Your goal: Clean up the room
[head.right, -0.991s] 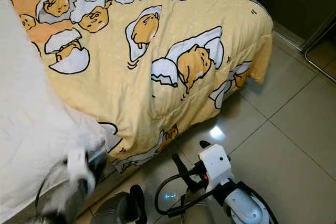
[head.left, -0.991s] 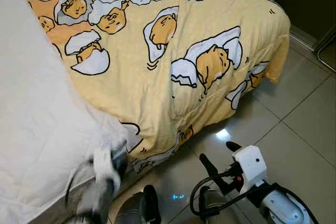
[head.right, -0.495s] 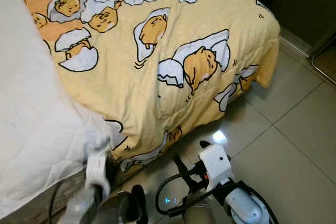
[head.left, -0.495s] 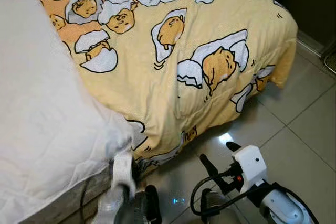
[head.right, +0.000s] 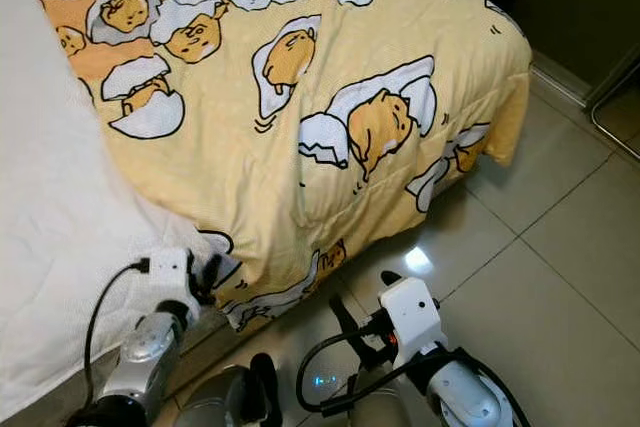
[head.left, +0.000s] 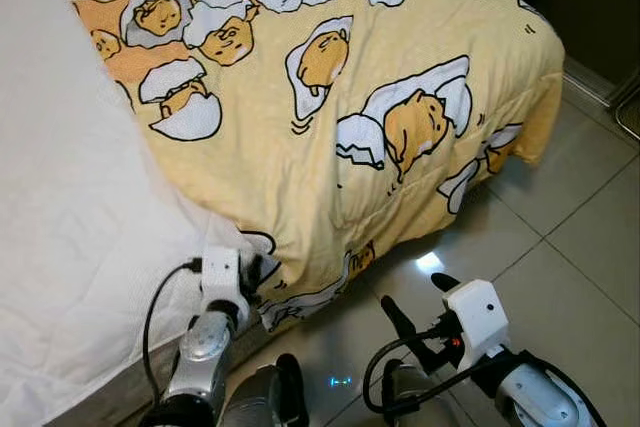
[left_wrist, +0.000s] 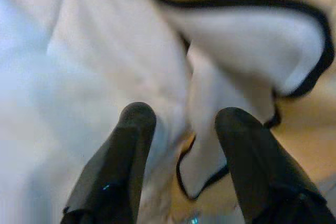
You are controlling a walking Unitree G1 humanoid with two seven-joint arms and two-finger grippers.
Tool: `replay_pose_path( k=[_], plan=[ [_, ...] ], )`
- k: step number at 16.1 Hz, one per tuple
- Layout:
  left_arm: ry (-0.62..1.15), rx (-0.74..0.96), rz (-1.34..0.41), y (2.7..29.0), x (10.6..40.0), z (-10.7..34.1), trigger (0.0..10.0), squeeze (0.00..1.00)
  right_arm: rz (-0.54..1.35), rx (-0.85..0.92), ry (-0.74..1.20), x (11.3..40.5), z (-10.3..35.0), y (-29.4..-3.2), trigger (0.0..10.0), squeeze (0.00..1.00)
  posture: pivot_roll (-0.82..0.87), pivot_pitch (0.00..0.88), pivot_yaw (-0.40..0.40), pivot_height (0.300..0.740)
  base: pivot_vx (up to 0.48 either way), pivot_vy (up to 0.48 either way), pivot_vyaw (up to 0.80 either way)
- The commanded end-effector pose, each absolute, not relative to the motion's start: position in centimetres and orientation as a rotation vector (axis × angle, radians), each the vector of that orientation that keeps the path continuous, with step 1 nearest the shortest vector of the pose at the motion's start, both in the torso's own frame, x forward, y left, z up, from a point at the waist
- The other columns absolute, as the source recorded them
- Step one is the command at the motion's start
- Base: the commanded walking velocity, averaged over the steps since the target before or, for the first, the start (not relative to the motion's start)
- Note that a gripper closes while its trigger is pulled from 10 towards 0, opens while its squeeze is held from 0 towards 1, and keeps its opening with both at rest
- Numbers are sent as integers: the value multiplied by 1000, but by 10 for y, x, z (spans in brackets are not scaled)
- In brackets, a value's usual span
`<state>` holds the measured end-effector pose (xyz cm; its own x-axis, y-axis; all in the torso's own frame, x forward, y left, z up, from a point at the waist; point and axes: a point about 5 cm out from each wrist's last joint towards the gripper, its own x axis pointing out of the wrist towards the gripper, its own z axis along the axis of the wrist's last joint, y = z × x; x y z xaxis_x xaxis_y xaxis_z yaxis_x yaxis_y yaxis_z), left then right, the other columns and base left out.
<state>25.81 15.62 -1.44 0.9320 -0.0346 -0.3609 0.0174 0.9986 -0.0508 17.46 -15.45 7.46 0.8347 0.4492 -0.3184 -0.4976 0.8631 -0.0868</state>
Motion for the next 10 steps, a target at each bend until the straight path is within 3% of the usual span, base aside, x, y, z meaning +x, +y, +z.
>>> replay_pose_path(
  k=[1,6,9,10],
  plan=[
    [422,-56,-2,159,253,-22,10000,1000,510,-162,313,170,71,-154,10000,0,-298,253,100,740,0,0,0],
    [428,-143,-80,139,266,-18,10000,1000,506,-163,318,168,72,-155,10000,0,-314,261,104,740,0,0,0],
    [493,-85,-138,124,272,-19,10000,1000,507,-161,321,166,72,-155,10000,0,-307,268,96,740,0,0,0],
    [534,-63,-136,122,274,-21,10000,0,512,-160,323,166,72,-154,10000,0,-307,268,96,740,0,0,0]
  ],
)
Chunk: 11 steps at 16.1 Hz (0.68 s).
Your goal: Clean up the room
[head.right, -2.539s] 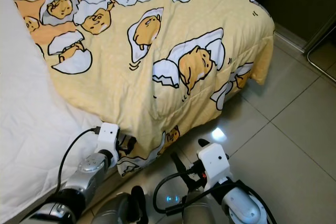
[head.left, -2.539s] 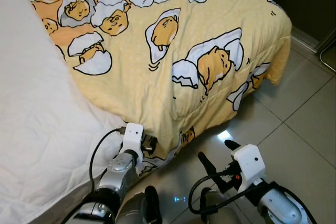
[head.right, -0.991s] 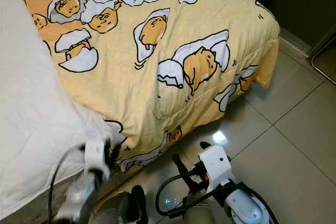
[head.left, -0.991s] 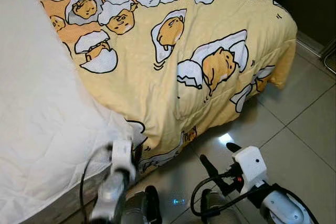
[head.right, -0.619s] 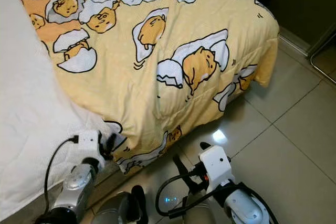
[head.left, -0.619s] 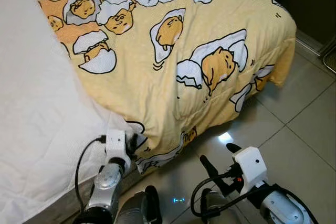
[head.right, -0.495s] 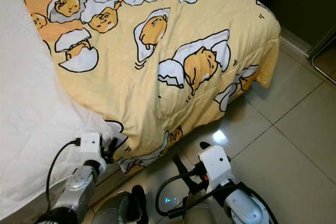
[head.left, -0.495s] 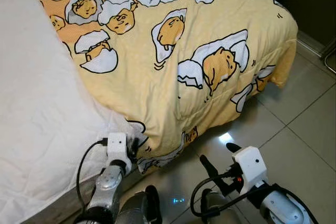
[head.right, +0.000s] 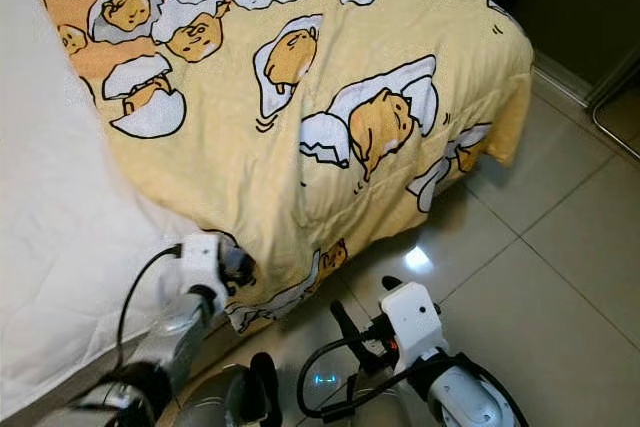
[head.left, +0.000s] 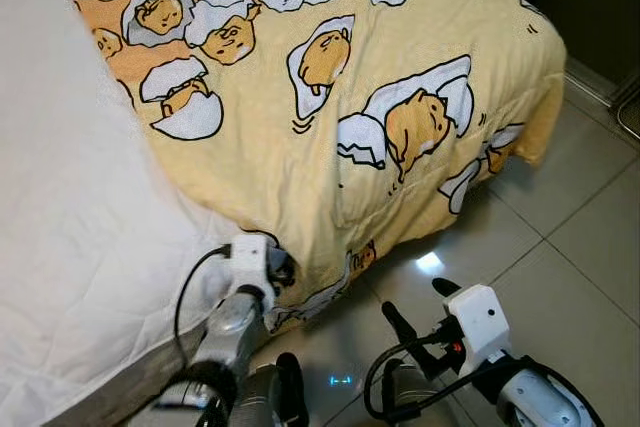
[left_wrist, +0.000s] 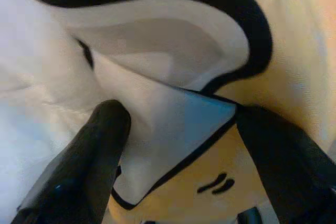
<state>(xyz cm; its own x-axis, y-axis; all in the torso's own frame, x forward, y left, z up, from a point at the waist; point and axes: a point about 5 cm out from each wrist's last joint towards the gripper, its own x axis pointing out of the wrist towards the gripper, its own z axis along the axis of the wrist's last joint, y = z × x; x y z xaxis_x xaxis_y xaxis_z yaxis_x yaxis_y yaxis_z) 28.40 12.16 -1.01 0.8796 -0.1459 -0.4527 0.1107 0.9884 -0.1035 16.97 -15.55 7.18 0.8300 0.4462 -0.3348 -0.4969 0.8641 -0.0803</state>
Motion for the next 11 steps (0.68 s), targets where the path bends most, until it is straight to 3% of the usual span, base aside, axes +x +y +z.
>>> replay_pose_path(
  k=[1,2,3,4,11],
  plan=[
    [561,-58,-117,123,276,-21,10000,0,516,-160,324,166,71,-153,10000,0,-307,268,96,740,0,0,0],
    [579,-59,-78,126,280,-20,10000,0,518,-161,325,166,72,-153,10000,0,-308,271,90,740,0,0,0],
    [582,-70,-72,127,283,-18,7412,0,517,-162,325,166,72,-153,10000,0,-308,271,90,740,0,0,0],
    [589,-123,-44,128,285,-17,0,0,517,-164,326,165,72,-154,10000,0,-320,273,86,740,0,0,0],
    [615,-281,71,147,282,-21,0,0,509,-168,333,163,73,-155,10000,0,-328,275,96,740,0,0,0]
  ],
)
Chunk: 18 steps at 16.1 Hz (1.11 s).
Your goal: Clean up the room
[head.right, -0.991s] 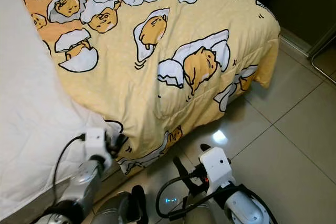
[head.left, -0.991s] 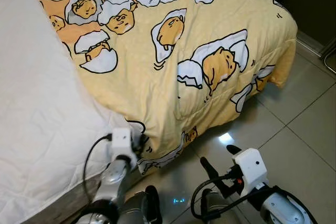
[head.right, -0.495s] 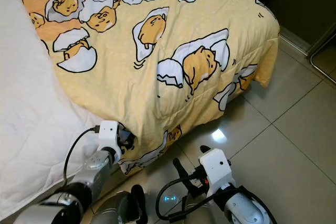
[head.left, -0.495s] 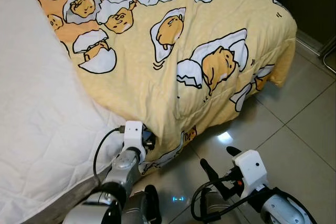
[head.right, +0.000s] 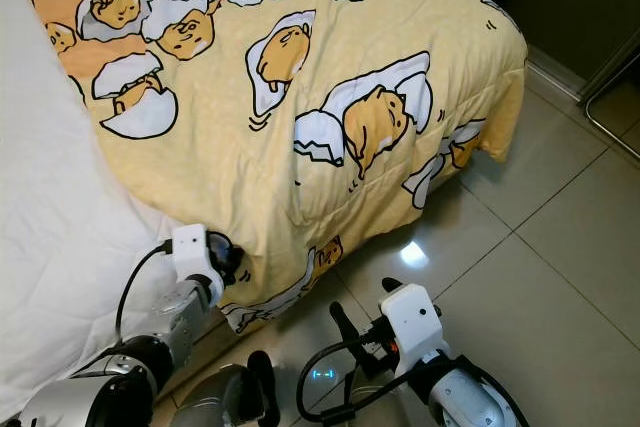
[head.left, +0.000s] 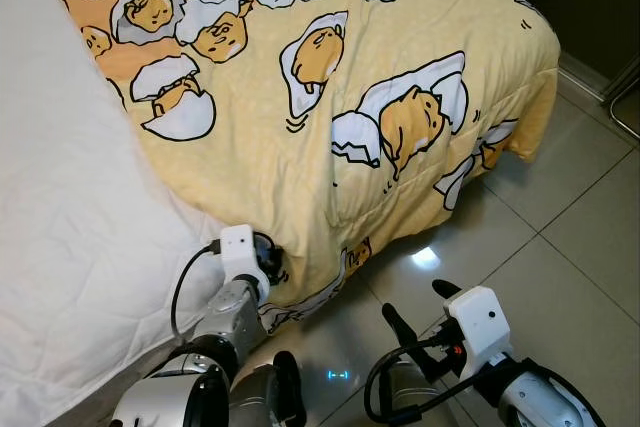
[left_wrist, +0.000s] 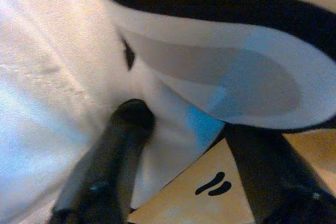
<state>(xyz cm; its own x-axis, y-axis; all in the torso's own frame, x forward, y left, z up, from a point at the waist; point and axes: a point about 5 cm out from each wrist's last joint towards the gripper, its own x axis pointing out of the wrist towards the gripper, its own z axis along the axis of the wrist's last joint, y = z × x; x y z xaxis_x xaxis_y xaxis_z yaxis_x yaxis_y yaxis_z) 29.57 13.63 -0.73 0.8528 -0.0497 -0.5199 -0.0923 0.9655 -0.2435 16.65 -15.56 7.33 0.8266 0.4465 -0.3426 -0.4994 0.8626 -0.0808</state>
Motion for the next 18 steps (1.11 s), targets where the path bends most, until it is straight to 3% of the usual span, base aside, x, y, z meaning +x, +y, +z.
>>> replay_pose_path(
  k=[1,10,18],
  plan=[
    [623,-272,75,148,280,-23,0,0,509,-168,333,163,73,-155,10000,0,-328,275,96,740,0,0,0],
    [646,-302,39,148,271,-30,0,0,509,-170,336,163,74,-155,10000,0,-327,279,91,740,0,0,0],
    [743,-365,201,177,223,-62,0,0,512,-168,340,163,73,-155,10000,0,-322,280,95,740,0,0,0]
  ],
)
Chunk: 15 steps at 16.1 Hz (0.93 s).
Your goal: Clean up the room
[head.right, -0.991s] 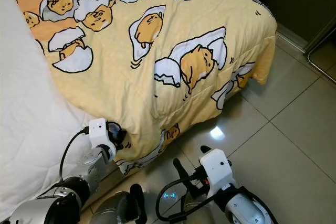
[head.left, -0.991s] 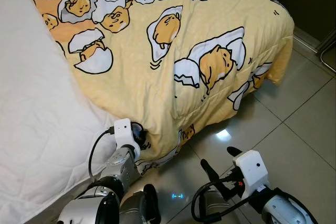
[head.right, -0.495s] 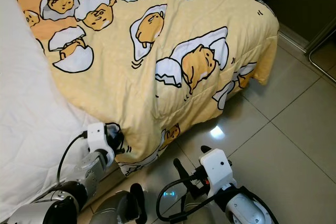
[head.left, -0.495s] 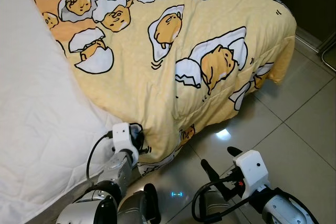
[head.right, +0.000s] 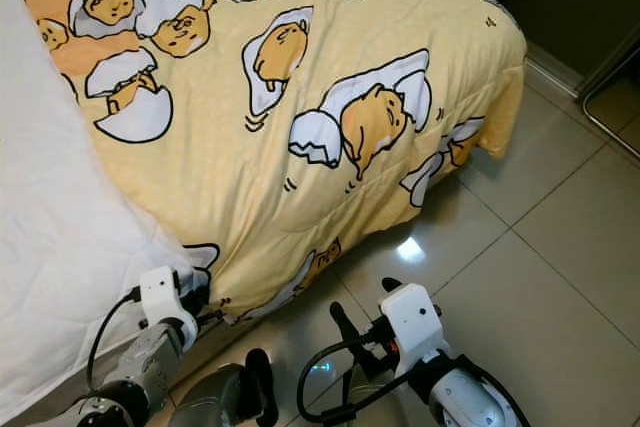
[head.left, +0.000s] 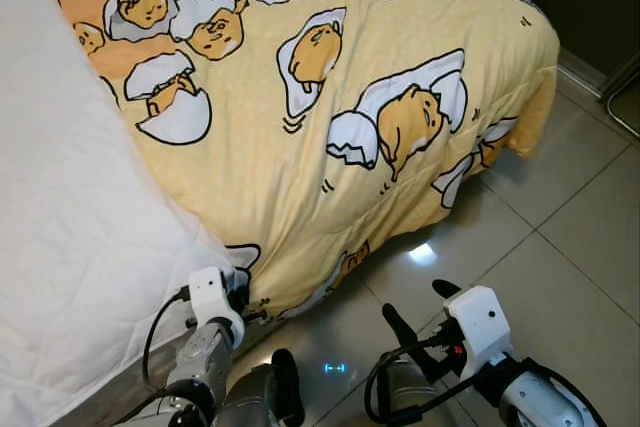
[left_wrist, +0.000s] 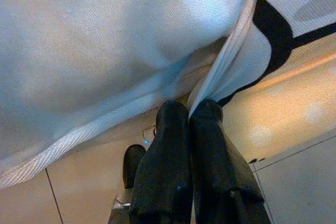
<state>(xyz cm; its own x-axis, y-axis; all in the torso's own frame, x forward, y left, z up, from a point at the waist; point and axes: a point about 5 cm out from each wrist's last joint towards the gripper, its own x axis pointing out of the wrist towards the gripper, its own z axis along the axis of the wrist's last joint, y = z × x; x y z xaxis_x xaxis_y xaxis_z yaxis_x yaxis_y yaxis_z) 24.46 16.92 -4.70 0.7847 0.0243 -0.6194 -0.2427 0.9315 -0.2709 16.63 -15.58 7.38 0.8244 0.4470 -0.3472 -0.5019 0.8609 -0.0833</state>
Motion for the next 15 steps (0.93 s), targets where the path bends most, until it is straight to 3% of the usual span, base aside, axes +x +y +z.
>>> replay_pose_path(
  k=[1,9,11,15],
  plan=[
    [762,-374,204,176,214,-67,0,0,512,-168,340,162,73,-155,10000,0,-322,280,95,740,0,0,0],
    [878,-505,79,121,157,-94,0,0,510,-170,350,158,71,-157,10000,0,-310,277,108,740,0,0,0],
    [913,-430,86,129,148,-98,0,0,511,-170,346,159,72,-156,10000,0,-310,273,109,740,0,0,0],
    [905,-134,125,172,148,-96,0,0,508,-171,341,163,70,-155,10000,0,-298,267,111,740,0,0,0]
  ],
)
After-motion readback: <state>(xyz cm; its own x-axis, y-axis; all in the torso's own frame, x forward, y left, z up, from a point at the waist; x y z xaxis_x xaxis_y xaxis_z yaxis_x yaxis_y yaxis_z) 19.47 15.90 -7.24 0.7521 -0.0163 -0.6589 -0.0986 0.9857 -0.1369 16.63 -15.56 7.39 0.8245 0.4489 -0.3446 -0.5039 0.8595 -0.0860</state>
